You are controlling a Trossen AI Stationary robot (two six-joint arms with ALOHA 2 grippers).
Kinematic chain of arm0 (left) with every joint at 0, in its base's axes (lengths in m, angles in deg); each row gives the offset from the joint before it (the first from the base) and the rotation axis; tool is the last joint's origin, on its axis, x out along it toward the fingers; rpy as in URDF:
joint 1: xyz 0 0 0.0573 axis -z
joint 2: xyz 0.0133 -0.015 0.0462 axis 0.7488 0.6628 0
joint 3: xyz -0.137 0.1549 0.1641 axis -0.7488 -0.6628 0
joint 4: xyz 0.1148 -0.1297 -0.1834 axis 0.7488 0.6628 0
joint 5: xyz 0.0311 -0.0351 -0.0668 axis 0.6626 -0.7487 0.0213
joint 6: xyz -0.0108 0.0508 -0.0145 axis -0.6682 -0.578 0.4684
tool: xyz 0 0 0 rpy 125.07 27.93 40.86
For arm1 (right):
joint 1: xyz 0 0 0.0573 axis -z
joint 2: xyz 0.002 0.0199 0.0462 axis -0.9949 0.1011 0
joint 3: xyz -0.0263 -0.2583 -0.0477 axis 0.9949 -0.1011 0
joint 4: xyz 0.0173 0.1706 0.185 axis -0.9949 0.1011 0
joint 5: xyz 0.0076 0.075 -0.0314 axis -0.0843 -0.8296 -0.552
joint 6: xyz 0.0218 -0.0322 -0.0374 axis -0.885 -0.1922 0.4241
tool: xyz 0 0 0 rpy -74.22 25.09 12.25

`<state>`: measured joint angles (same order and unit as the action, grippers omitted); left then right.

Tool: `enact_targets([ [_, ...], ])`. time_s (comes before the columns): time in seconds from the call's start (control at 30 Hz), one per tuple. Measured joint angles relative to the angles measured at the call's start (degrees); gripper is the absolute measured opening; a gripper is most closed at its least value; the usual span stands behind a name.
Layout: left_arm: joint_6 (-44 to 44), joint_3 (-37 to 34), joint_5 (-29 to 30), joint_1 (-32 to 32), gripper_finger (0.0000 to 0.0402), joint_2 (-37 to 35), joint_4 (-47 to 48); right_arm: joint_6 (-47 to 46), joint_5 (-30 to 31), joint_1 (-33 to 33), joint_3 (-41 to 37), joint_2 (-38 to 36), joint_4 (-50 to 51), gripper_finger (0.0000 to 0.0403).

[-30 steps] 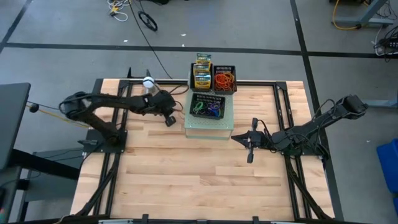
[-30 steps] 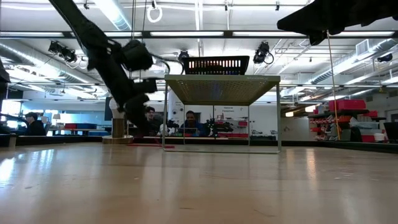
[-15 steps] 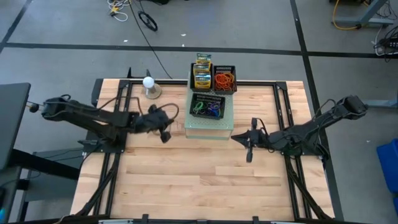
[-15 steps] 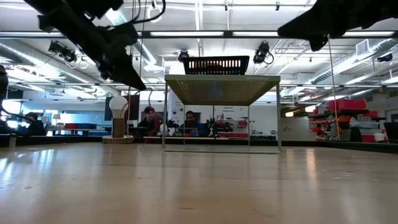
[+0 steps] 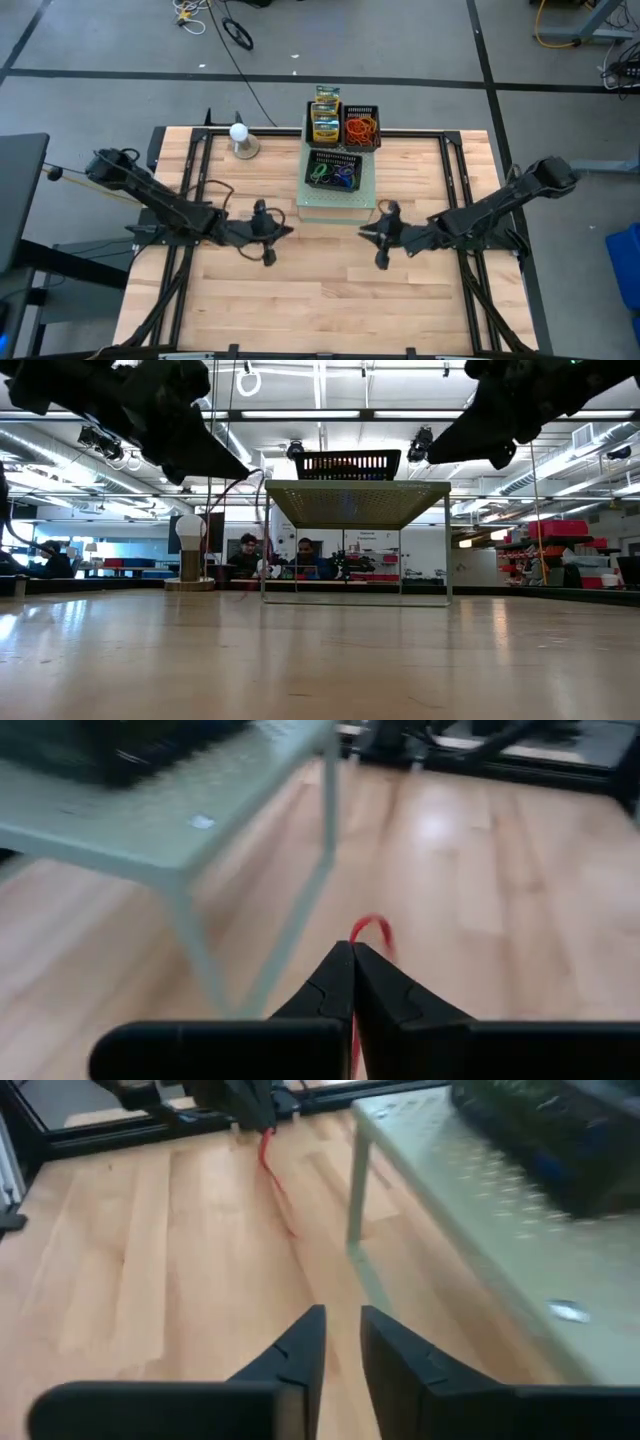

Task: Pick & Place Office Desk Supplies
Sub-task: Put the red rubber band into the top right black bin on the shelf

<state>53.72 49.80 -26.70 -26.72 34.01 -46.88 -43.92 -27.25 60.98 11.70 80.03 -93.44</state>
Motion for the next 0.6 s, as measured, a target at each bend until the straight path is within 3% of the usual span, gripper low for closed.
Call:
enact_targets([
  [0.17, 0.5, 0.0, 0.0, 2.9, 0.0004, 6.5, -11.2, -6.3, 0.0, -2.4, 1.6, 9.0, -5.8, 0.0115],
  [0.47, -2.7, 0.3, 0.3, 3.3, 0.0004, 22.1, -37.2, -8.7, 3.8, -6.3, 1.7, 27.3, -35.9, 0.02],
  [0.6, -3.6, 1.8, 0.1, 2.9, 0.0004, 27.2, -44.2, -8.6, 7.5, -6.2, 3.1, 34.0, -44.2, 0.0235],
])
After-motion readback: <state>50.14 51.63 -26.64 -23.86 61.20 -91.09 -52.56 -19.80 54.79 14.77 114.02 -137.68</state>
